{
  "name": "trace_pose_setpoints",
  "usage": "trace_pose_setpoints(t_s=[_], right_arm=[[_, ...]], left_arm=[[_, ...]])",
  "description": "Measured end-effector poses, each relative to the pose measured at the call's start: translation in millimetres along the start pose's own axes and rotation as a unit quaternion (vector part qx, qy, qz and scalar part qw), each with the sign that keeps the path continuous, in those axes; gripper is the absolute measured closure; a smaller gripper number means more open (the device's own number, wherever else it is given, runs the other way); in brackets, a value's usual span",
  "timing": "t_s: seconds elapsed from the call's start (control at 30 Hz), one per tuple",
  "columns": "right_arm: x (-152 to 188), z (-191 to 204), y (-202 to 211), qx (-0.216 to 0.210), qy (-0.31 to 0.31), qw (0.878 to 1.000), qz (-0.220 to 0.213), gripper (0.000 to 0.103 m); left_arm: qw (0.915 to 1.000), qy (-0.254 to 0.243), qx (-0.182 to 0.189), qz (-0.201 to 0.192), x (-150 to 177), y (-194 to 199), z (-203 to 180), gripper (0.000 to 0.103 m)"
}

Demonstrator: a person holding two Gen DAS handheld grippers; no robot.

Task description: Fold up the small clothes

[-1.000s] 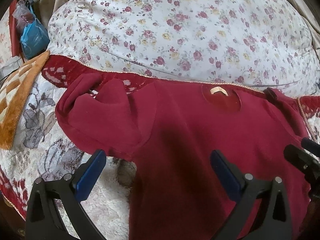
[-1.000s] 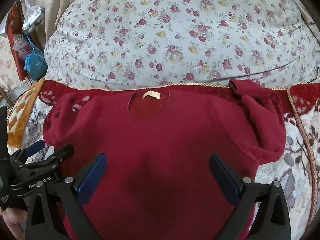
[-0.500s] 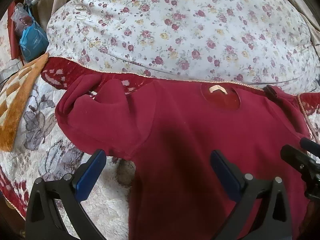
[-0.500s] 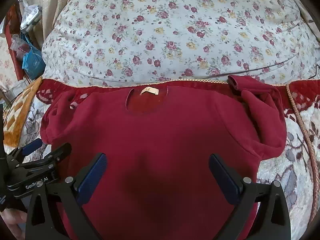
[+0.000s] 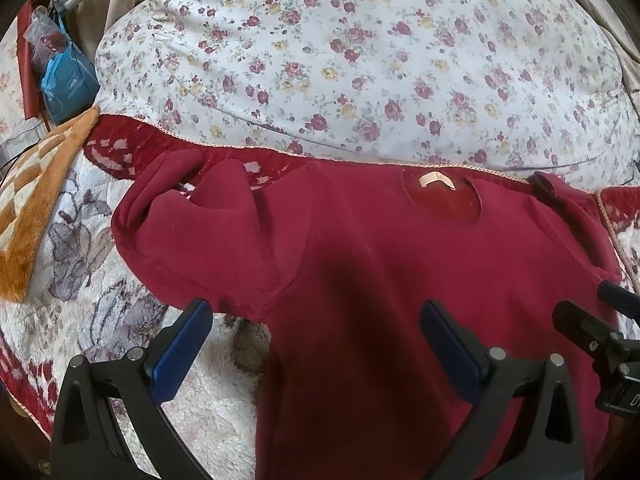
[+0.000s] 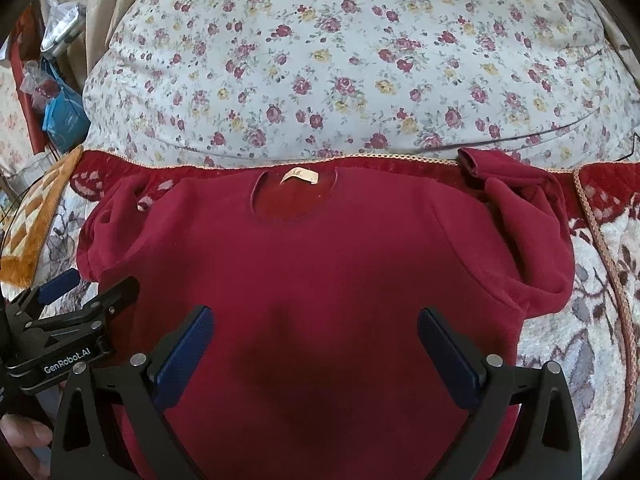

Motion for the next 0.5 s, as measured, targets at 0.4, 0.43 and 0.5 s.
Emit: trace_pose_setpoints(t_s=[0.4,0.43,0.5], right_arm=[[0.8,2.3,-2.2,0.005,0.009,1.000,0.007,0.000],[0.9,2.3,-2.4,0.006,0.010,1.000,0.007,0.000],[0.6,1.8,-2.7,0.010,0.010,1.000,0.007,0.000]], left_arm=[[1.0000,-0.001,-0.004,-0.001,0.0,0.2,0.1,0.000],[1.0000,-0.001,-0.003,-0.001,0.0,0.2,-0.1,0.000],[1.0000,-0.001,-0.001,0.000,-0.1,0.0,-0.6,0.000]])
Point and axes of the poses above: each gripper's, at about its wrist camera, not at the fingertips, and y roughly against the way its jaws point, z to its left, x to its underside, the point moved 9 cm from there along -y, roughly the way its jaws point, and after that the axes turned 13 degrees about y, right-handed, at the moved point
